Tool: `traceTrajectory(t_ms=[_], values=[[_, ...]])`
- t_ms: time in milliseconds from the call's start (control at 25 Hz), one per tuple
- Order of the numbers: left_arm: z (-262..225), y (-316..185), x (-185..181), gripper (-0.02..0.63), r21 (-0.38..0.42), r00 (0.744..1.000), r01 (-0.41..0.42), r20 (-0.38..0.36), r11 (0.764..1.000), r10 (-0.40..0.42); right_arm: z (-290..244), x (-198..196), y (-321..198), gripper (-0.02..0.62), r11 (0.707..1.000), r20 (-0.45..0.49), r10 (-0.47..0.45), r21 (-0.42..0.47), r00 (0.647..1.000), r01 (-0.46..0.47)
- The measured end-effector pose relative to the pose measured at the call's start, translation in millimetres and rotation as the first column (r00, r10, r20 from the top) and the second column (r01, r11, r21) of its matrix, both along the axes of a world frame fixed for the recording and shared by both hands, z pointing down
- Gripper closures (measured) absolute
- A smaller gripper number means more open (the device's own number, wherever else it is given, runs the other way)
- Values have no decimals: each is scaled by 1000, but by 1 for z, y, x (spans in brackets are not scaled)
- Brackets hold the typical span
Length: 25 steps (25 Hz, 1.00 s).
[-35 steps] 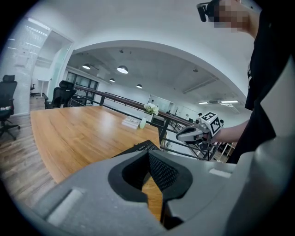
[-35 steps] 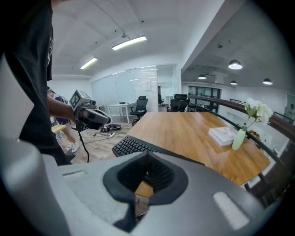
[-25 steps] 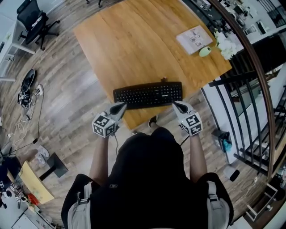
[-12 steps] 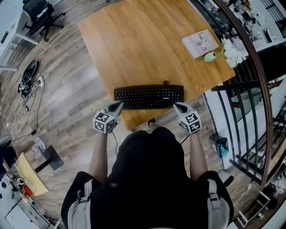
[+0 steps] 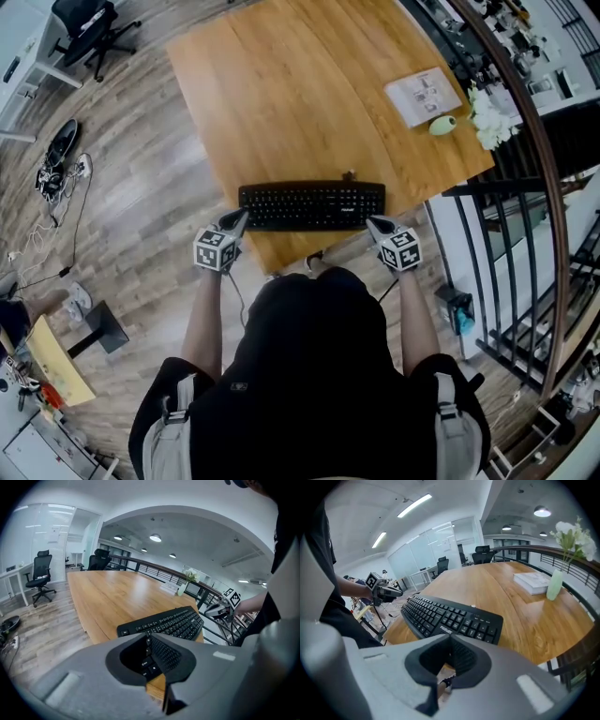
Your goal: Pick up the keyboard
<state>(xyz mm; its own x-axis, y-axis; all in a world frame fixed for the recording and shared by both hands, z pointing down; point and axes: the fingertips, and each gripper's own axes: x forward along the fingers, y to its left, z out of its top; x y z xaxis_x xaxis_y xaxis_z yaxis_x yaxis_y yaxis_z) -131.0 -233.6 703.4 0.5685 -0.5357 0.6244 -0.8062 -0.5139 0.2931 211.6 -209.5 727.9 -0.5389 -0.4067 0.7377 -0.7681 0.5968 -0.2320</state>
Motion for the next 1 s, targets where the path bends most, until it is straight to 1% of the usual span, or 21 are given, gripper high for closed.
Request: traceTrajectory(t_ms=[160,200,240,280,320,360,600,760,880,1000], values=[[12,-5,-10,591,-24,999,25,34,999,-24,11,11,-6,591,1000,-21,16,-14,1000,-16],[16,-5,-12,587,-32,999,31,37,999,-30,13,15,-7,591,1000,-26,22,-16,999,-22],[19,-6,-14,568,-40,999,37,38,998,-36,16,18,-8,589,999,-31,27,-20,999,-28],[22,-7,-16,539,-48,998,44,40,998,-42,19,22,-10,561,999,-38,33,-24,999,-34],[24,-8,-18,508,-55,998,50,45,997,-48,22,25,-11,517,999,-47,37,-28,998,-39],[27,-9,-19,484,-60,997,54,50,997,-51,24,29,-13,514,999,-57,42,-30,998,-43],[42,-18,-19,432,-111,998,49,43,993,-45,33,51,-29,466,996,-99,85,-27,991,-88],[51,-20,-15,408,-148,999,38,26,988,-34,40,61,-36,427,993,-98,103,-44,990,-107],[55,-22,-11,398,-165,999,20,29,986,-16,46,65,-36,401,992,-88,92,-82,992,-100],[60,-21,-12,389,-187,1000,17,21,982,-14,51,62,-33,388,988,-54,87,-121,995,-93]])
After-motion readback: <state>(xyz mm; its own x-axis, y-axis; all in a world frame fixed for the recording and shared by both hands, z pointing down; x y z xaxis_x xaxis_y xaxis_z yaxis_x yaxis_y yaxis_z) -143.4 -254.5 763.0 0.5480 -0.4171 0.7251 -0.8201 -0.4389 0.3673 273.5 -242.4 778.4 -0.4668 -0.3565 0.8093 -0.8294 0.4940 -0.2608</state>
